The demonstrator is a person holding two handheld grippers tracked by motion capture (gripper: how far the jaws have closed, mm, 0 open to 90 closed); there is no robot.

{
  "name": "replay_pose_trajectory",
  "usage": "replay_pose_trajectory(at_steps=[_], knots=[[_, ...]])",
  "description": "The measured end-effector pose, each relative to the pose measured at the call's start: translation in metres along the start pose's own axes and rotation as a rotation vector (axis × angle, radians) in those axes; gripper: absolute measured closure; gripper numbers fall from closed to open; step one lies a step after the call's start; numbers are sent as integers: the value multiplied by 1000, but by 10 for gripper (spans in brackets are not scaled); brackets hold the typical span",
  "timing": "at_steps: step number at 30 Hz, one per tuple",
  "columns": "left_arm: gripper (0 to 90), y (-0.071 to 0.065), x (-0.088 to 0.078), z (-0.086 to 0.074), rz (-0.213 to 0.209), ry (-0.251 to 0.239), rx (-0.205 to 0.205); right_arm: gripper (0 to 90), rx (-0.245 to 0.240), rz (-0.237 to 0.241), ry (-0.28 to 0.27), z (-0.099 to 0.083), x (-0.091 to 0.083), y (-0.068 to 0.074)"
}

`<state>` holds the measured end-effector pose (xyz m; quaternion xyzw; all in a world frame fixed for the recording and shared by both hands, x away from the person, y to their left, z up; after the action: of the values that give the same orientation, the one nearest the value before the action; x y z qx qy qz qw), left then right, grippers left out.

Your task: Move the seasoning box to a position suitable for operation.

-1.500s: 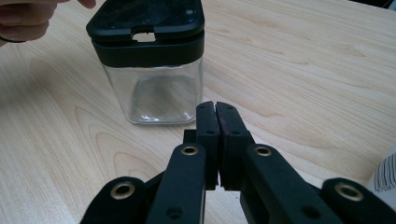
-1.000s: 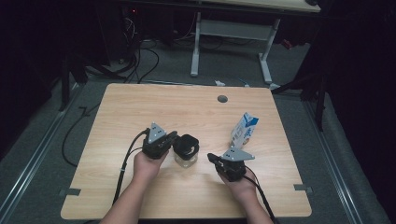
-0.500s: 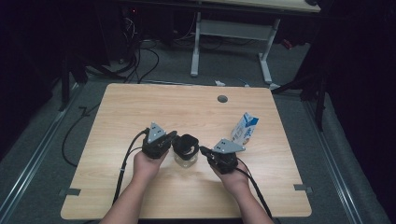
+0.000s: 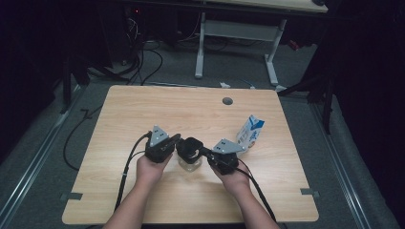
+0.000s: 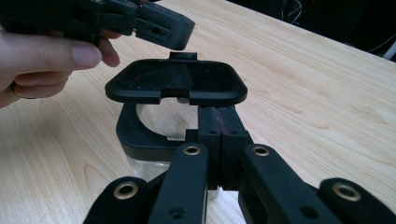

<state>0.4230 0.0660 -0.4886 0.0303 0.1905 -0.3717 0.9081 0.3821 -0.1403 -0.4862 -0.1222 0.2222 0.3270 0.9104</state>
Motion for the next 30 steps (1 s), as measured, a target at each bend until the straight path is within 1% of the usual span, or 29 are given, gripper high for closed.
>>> replay_pose_trajectory(at_steps=[1,3,5,8,9,12,14,16,17,18,19,20,25,26,30], knots=[[900,0,0,0,0,0,0,900,0,0,0,0,0,0],[899,-1,-10,-3,-5,-22,-9,900,5,5,-5,1,0,1],[899,-1,-13,-5,-7,-21,-11,900,5,6,-5,1,0,2],[899,-4,-22,-17,-11,-10,-17,899,4,7,-11,3,0,2],[899,-7,-28,-25,-17,-4,-30,899,7,6,-14,4,0,2],[899,-13,-33,-33,-28,5,-35,899,11,3,-20,8,0,2],[899,-15,-33,-34,-31,6,-36,899,9,0,-19,9,0,2],[898,-24,-35,-35,-52,-1,-42,899,7,-5,-25,11,-1,2],[898,-26,-35,-34,-58,-3,-43,899,7,-7,-28,11,-2,2],[898,-29,-35,-34,-56,-6,-35,899,10,-6,-31,12,-2,2],[898,-29,-35,-34,-56,-6,-35,899,10,-6,-31,12,-2,2],[898,-34,-33,-33,-72,-7,-38,899,13,-4,-38,13,-3,2],[898,-40,-29,-31,-78,-12,-37,899,18,-4,-45,14,-4,2],[898,-43,-28,-30,-80,-21,-41,899,22,-3,-47,14,-4,2],[898,-47,-25,-28,-84,-25,-30,899,25,0,-54,14,-4,2]])
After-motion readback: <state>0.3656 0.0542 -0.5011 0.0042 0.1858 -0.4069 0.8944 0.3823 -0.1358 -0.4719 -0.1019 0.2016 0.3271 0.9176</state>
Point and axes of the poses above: each handheld gripper's, and its own axes: x roughly forward along the jaws, z roughly out of its top, y roughly to its left, the point moved 3 cm from there along x, roughly forward along the jaws, and after that the axes turned 3 degrees about -z, right-handed, at the moved point
